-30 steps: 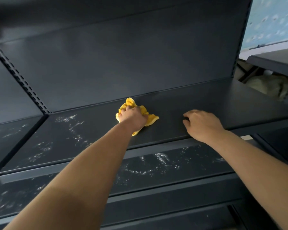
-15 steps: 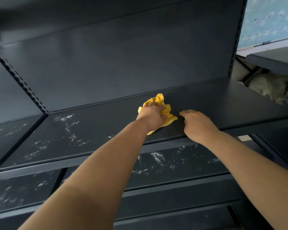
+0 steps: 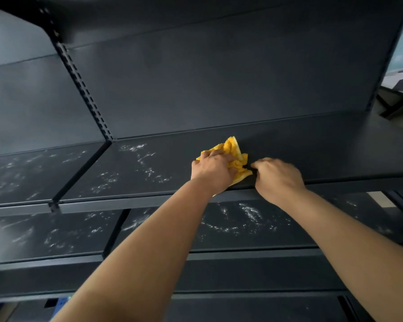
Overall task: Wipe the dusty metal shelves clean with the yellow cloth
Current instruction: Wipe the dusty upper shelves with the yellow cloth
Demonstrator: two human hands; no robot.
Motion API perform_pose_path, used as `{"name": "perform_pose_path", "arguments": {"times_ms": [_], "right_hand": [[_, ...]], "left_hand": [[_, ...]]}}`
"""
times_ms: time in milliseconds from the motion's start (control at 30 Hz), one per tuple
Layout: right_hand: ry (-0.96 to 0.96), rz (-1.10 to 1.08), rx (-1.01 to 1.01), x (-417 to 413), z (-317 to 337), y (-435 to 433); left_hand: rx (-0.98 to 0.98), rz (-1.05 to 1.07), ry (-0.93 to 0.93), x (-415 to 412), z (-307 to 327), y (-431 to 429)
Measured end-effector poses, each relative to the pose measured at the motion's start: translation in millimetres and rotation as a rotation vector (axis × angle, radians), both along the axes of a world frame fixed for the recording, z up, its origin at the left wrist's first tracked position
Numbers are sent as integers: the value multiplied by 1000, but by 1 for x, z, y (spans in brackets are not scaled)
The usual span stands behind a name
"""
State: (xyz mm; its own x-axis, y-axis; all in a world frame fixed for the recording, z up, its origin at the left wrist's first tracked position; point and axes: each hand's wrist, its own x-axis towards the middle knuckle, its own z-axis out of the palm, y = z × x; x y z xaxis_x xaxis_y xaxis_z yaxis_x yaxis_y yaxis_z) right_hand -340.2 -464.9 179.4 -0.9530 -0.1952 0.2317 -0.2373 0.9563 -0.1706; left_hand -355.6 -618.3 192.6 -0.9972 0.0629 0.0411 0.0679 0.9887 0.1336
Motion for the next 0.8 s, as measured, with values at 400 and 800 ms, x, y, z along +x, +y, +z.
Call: {"name": "perform_pose_path", "arguments": {"times_ms": [400, 800], "right_hand": [[12, 156, -26, 24, 9, -125], [-31, 136, 45, 29, 10, -136]], "left_hand": [[-39, 148, -17, 34, 3, -142], [172, 226, 197, 49, 20, -173]]}}
